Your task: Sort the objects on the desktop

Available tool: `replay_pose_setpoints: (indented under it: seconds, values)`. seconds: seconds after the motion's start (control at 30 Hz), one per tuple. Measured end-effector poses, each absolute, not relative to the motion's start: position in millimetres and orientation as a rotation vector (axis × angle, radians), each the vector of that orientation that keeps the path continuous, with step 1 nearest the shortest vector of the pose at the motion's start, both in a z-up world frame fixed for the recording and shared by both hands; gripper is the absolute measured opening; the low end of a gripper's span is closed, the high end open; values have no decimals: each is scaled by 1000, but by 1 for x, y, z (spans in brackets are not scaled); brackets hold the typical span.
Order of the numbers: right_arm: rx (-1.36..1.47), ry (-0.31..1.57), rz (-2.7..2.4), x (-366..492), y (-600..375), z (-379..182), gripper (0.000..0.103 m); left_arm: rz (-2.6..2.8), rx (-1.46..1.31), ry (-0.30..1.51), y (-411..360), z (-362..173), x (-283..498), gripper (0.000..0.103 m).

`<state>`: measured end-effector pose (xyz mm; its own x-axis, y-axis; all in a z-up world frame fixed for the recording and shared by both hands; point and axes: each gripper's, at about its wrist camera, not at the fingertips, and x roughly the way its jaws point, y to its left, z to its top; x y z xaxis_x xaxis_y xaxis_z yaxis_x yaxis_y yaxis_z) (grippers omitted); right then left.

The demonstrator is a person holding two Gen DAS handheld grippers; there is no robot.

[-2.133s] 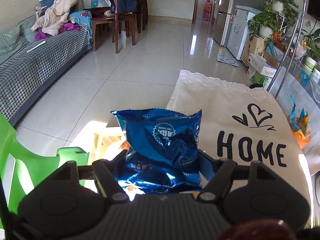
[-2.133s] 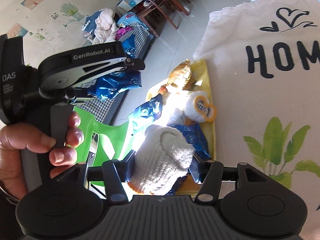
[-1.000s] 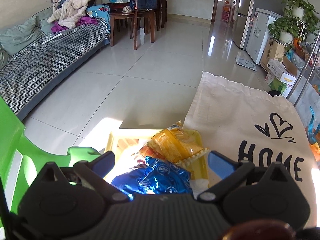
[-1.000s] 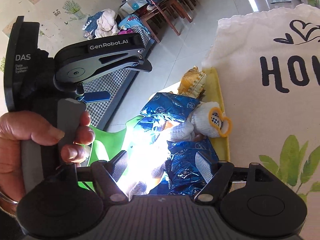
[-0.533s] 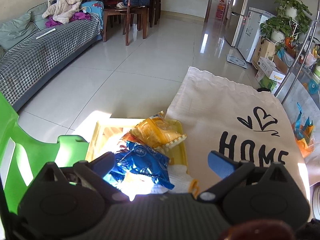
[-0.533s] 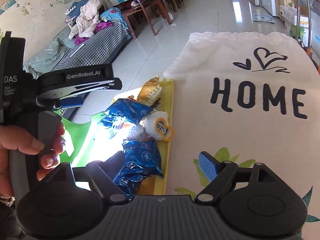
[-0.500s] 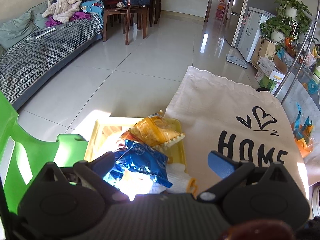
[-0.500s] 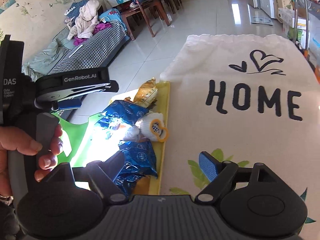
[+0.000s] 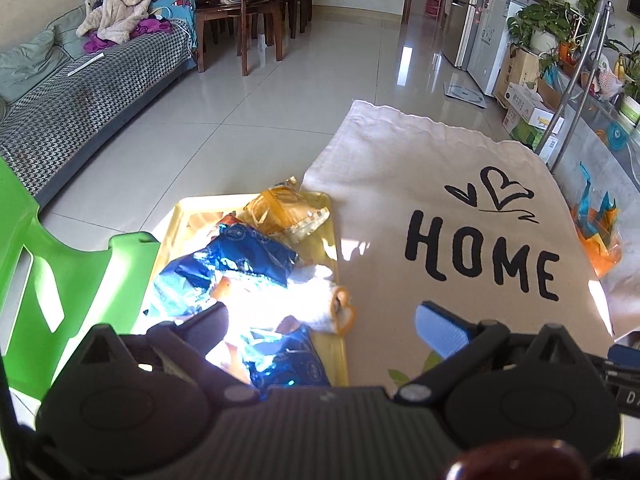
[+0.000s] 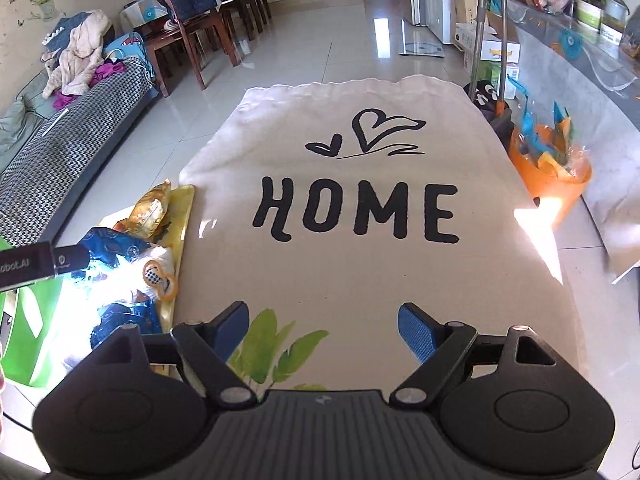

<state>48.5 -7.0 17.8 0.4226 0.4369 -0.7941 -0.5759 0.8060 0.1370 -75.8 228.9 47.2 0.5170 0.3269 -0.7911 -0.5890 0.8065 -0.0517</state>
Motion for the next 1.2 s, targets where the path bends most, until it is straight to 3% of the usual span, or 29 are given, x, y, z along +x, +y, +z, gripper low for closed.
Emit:
replay_pose_setpoints:
  seconds: [0.4, 1.2]
  values:
    - [-260, 893, 608, 68, -1, 9, 82, 514, -314, 959, 178, 21, -82, 102]
    - [-586, 804, 923, 59, 66, -18, 83, 560, -393, 1098, 155, -32, -89, 102]
